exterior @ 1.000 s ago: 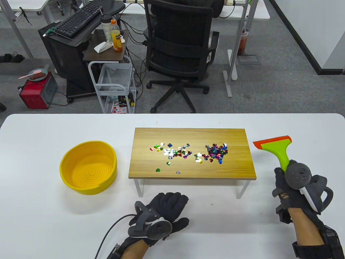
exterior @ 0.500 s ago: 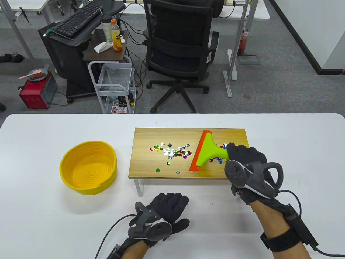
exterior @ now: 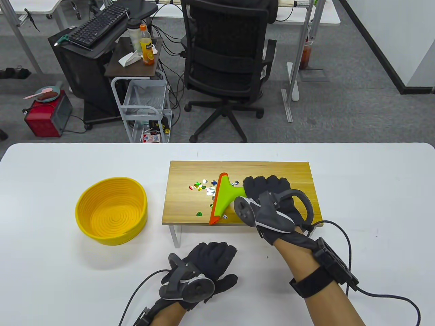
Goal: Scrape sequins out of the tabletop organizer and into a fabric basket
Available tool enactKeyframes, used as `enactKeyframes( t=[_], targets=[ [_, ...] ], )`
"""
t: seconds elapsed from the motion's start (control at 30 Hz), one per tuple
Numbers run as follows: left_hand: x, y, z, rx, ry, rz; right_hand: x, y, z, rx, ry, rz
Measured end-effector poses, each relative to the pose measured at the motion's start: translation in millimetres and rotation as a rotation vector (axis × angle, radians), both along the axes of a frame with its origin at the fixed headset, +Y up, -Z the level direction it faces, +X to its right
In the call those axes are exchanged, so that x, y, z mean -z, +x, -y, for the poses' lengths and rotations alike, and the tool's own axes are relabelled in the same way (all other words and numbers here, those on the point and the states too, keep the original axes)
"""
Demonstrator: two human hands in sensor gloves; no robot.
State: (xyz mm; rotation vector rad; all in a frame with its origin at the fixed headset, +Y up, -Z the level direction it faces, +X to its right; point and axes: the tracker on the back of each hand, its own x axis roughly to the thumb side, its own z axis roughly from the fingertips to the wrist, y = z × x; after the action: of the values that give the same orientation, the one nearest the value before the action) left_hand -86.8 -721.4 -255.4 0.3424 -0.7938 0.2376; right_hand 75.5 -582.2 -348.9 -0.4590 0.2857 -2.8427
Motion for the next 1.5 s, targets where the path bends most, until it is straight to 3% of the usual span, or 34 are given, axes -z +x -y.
enactKeyframes(
  t=[0.3, 1.13, 1.5],
  targets=[
    [0.7, -0.9, -0.1, 0.002, -0.01, -0.002, 6.4, -3.0, 5.8, -0.034, -0.023, 0.006],
    [-0.3, 2.9, 0.3, 0.025, -0.015, -0.002, 4.9, 101.0, 3.0, -0.045, -0.063, 0.19],
    [-0.7, 3.8, 0.3, 0.027, -0.014, -0.003, -2.5, 105.9, -12.5, -0.004, 0.044, 0.167]
  ],
)
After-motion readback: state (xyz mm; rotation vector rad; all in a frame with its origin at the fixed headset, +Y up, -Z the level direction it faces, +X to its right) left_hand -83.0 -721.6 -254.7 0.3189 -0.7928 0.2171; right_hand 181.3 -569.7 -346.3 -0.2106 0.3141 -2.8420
